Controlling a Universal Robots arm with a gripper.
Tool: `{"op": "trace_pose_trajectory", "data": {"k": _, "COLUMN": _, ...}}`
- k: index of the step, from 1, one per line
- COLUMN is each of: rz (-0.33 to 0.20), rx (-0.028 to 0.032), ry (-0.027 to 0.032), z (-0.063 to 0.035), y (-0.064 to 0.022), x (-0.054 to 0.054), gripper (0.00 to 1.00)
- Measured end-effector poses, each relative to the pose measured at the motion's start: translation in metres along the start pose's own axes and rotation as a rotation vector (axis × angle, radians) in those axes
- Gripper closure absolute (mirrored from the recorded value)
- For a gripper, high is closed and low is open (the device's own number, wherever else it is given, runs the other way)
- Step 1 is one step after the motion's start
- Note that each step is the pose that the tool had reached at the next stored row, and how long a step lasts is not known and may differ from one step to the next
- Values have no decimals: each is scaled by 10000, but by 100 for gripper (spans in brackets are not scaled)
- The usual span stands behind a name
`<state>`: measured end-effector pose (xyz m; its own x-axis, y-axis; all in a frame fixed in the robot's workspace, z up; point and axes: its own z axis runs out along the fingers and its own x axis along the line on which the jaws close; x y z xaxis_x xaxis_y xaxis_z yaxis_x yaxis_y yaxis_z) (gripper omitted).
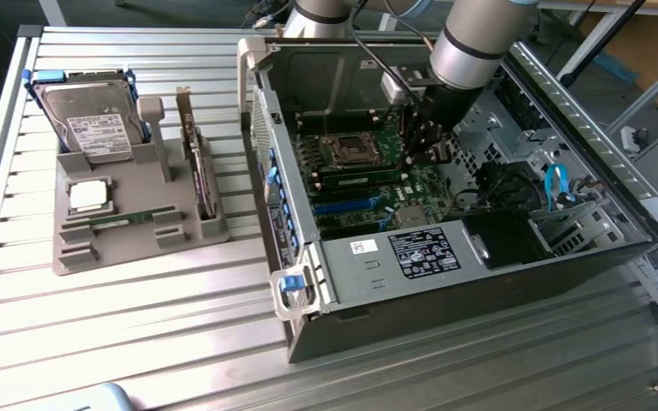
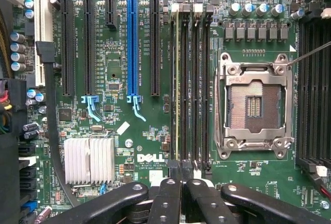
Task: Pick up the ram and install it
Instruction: 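Press down the ram until it locks into place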
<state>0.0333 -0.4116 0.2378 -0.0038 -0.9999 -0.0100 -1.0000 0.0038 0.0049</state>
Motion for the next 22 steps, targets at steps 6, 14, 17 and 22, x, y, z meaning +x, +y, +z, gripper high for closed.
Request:
{"op": "trace_pose_trajectory", "data": {"k": 6, "rz": 0, "rx": 1, "ry": -2, "z": 18, "y": 0, "x": 0, "gripper": 90}}
{"op": "trace_pose_trajectory", "data": {"k": 14, "rz": 0, "rx": 1, "ry": -2, "z": 36, "y": 0, "x": 0, "gripper": 90}}
{"op": "trace_pose_trajectory", "data": {"k": 17, "rz": 0, "rx": 0, "ry": 1, "z": 40, "y": 0, "x": 1, "gripper": 90}}
{"op": "trace_pose_trajectory", "data": {"k": 22, "rz": 0, "rx": 0, "ry": 1, "z": 41, "y": 0, "x": 1, "gripper": 90}}
